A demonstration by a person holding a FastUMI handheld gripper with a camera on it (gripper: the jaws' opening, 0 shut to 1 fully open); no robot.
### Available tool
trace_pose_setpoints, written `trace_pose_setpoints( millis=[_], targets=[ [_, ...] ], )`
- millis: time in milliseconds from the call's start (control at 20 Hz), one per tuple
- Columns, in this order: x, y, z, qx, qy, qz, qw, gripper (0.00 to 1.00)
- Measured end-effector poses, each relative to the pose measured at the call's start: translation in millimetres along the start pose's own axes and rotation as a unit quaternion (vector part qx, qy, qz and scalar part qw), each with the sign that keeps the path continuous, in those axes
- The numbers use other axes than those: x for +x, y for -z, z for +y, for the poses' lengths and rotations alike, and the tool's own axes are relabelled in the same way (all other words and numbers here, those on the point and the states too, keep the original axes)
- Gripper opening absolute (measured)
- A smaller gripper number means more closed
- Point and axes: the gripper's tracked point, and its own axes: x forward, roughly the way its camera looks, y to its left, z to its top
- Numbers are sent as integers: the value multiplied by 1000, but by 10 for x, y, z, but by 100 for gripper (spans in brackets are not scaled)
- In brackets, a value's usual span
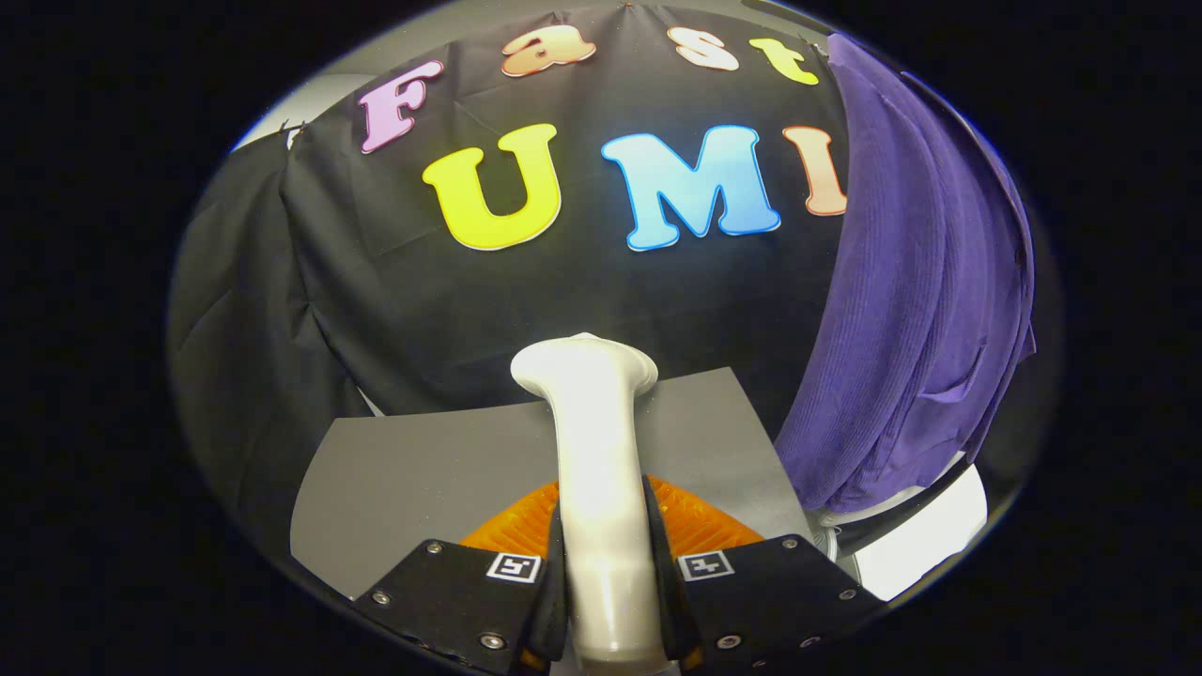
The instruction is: Iron the clothes twice with a garment steamer, once on the left side and once on the right side.
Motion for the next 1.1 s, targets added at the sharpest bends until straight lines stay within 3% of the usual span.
trace_pose_setpoints(
  millis=[250, 600, 1100],
  targets=[
    [-731, -114, -168, -27, -17, -64, 997, 39],
    [-1806, -247, -687, -69, 10, -150, 986, 39],
    [-2638, -325, -1333, -56, 32, -205, 977, 38]
  ],
)
